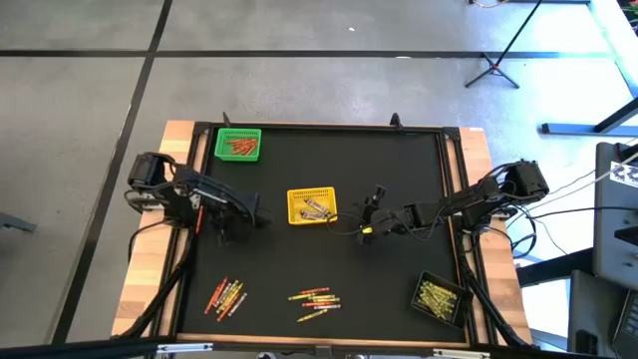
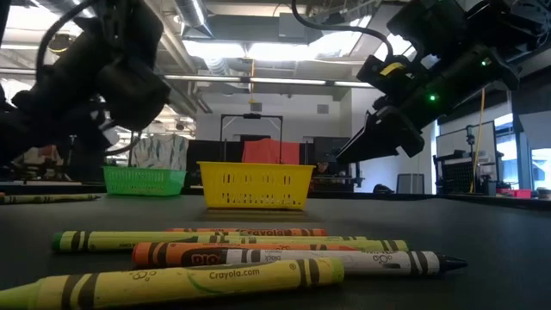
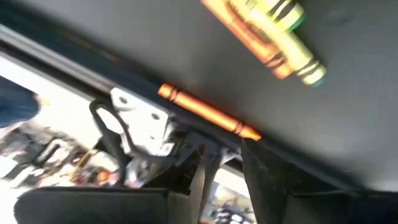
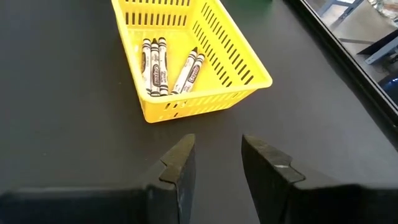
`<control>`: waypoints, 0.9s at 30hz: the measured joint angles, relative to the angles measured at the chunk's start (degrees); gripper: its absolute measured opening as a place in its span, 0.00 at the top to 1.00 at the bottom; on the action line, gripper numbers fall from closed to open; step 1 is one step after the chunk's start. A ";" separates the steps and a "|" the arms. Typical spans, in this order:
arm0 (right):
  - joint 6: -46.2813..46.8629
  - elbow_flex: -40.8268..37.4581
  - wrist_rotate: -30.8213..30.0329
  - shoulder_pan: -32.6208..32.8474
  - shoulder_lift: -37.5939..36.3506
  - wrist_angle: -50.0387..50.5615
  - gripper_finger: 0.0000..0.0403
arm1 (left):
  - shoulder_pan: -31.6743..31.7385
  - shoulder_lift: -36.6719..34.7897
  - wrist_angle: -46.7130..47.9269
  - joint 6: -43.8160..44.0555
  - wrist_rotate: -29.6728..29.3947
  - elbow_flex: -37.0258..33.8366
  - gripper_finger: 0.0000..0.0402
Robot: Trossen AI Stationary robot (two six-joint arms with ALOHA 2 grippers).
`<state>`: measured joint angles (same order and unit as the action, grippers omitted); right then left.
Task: Sort crayons
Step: Put the orange crayon into the green bin
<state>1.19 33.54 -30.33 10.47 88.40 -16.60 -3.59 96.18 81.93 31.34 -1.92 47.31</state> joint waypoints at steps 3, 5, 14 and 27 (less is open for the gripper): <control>0.00 0.00 0.25 0.01 0.00 0.04 0.69 | 1.84 -0.22 -2.82 -0.44 0.25 0.02 0.70; 0.00 0.00 0.50 0.00 0.00 0.15 0.69 | 3.20 -0.24 -5.42 -2.19 0.25 0.02 0.66; 0.01 0.00 0.60 0.02 0.00 1.55 0.69 | 6.95 -1.58 -8.53 -4.54 -5.81 -0.80 0.60; 0.00 0.02 0.94 0.01 0.00 1.84 0.69 | 14.18 -17.11 -15.51 2.65 -6.11 -8.04 0.60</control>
<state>1.19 33.56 -29.39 10.48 88.40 -14.76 10.59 79.07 66.42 33.99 -8.03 39.28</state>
